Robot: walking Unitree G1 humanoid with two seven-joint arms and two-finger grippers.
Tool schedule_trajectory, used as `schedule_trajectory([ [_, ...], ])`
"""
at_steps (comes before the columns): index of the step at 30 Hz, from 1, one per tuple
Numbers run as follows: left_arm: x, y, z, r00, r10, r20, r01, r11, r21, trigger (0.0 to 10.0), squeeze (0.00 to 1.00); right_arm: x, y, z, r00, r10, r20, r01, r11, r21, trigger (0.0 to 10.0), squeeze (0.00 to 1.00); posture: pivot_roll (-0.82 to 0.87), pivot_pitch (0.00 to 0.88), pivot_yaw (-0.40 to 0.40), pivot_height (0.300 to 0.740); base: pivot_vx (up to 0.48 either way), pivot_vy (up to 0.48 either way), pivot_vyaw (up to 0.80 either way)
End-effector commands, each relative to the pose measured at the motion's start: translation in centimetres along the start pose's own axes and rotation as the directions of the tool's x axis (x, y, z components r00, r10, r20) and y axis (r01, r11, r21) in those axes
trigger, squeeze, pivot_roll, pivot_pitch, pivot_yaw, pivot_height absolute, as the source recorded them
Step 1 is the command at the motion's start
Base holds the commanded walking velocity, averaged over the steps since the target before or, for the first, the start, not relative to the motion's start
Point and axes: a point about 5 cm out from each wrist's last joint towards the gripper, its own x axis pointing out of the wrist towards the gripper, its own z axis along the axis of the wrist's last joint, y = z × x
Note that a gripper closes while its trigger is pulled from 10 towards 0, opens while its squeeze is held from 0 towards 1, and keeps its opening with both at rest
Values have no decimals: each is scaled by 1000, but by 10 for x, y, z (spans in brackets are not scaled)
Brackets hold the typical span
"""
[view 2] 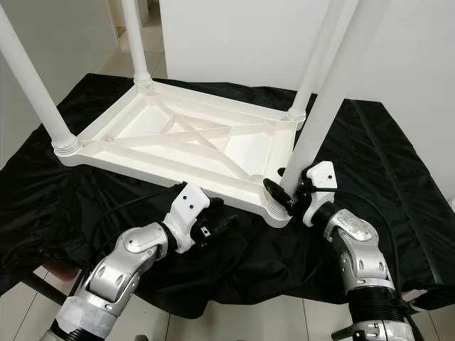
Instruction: Building children table
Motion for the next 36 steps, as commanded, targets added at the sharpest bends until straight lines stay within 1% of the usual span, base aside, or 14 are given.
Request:
schedule_trajectory([
  [1,0,5,1,999,51,-7,-51,999,-1,10000,0,2,10,-11,999,19,-38,-17,999,43,0,0,-24,49,-40,740,0,0,0],
  [2,-1,7,1,998,60,-8,-60,998,2,10000,0,3,10,-11,999,-7,-37,8,999,34,2000,0,-24,49,-40,740,0,0,0],
  [3,-2,10,1,997,73,-5,-73,997,-2,10000,0,4,11,-11,998,-50,-48,51,998,24,10000,0,-20,51,-42,740,0,0,0],
  [13,-5,18,3,993,119,0,-119,993,-4,10000,0,11,24,-13,946,-313,-86,315,949,6,10000,0,-15,58,-41,740,0,0,0],
  [16,-3,21,7,990,136,25,-135,990,-31,10000,0,13,36,-16,864,-494,-96,500,864,61,10000,0,-14,60,-37,740,0,0,0],
  [19,-3,22,8,990,139,28,-137,990,-37,10000,0,13,38,-16,833,-543,-104,551,830,81,10000,0,-14,62,-36,740,0,0,0],
  [21,-4,23,9,990,140,30,-139,989,-45,10000,0,11,42,-16,763,-638,-108,647,757,97,10000,0,-17,61,-34,740,0,0,0],
  [22,-4,23,9,990,140,30,-139,989,-45,10000,0,11,42,-16,763,-638,-108,647,757,97,10000,0,-17,61,-34,740,0,0,0],
  [24,-3,24,9,988,151,32,-149,988,-45,10000,0,14,54,-17,685,-718,-127,729,674,119,10000,0,-16,62,-32,740,0,0,0],
  [25,-3,25,9,987,157,33,-155,987,-44,10000,0,17,59,-17,676,-726,-128,737,661,139,10000,0,-12,61,-32,740,0,0,0],
  [28,-3,25,10,986,160,35,-159,986,-44,10000,0,19,63,-16,670,-731,-129,742,653,151,10000,0,-12,61,-32,740,0,0,0],
  [34,-1,27,10,984,176,32,-176,984,-7,10000,0,24,67,-7,703,-705,-97,710,685,166,10000,0,-10,60,-25,740,0,0,0],
  [35,-1,26,10,984,174,29,-174,985,8,10000,0,24,68,-6,710,-698,-90,701,689,184,10000,1000,-9,63,-21,740,0,0,0],
  [36,-1,26,10,984,174,29,-174,985,8,10000,0,24,68,-6,710,-698,-90,701,689,184,10000,1000,-9,63,-21,740,0,0,0],
])
